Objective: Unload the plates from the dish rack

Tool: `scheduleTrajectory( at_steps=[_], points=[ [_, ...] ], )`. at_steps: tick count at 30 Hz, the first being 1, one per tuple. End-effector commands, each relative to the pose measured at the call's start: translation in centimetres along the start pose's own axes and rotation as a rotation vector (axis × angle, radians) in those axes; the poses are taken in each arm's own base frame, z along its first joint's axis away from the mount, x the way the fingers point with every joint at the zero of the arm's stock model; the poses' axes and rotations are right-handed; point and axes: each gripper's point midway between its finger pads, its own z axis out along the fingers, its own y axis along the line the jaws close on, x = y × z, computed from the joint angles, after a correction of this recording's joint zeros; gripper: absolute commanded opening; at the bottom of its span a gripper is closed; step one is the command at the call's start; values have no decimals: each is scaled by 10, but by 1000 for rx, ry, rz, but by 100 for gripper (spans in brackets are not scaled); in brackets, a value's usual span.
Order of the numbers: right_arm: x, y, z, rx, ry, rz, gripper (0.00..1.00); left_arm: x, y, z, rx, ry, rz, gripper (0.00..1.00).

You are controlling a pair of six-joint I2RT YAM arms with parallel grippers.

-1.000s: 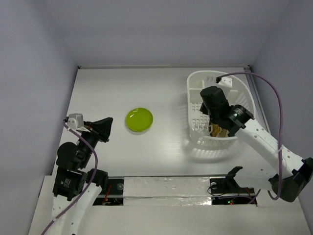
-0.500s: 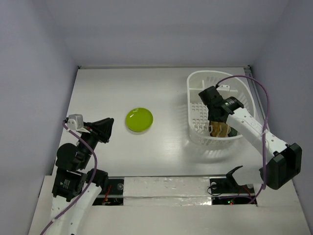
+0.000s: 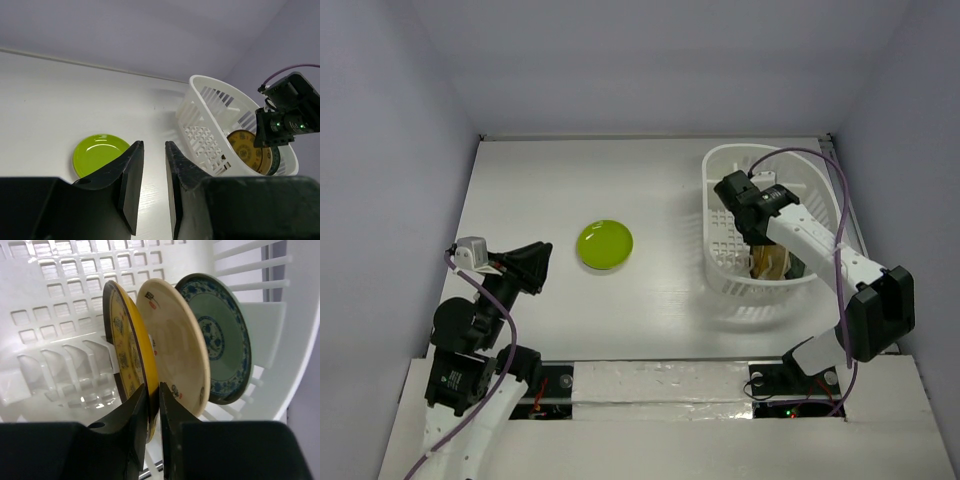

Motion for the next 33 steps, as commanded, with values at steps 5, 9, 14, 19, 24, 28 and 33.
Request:
scheduleTrajectory(
  at_steps=[5, 9, 14, 19, 24, 28, 33],
  points=[
    [-26, -19, -16, 59, -39, -23, 5, -13, -6, -3, 20, -51, 0, 22],
    [-32, -26, -21, 76, -56, -28, 0, -13, -6, -3, 21, -53, 0, 22],
    [-39, -29, -27, 84, -79, -40, 0, -13, -6, -3, 23, -53, -1, 22],
    [-57, -39, -44, 98, -139, 0, 0, -12, -6, -3, 22, -51, -3, 22],
    [-97, -53, -89, 22, -293, 156, 0, -12, -6, -2, 19, -46, -3, 22],
    [-122, -42, -133, -162, -429, 276, 0, -11, -6, -2, 21, -46, -3, 22],
    [-135, 54, -176, -604, -500, 309, 0, -10, -4, -1, 14, -42, -5, 22]
  ],
)
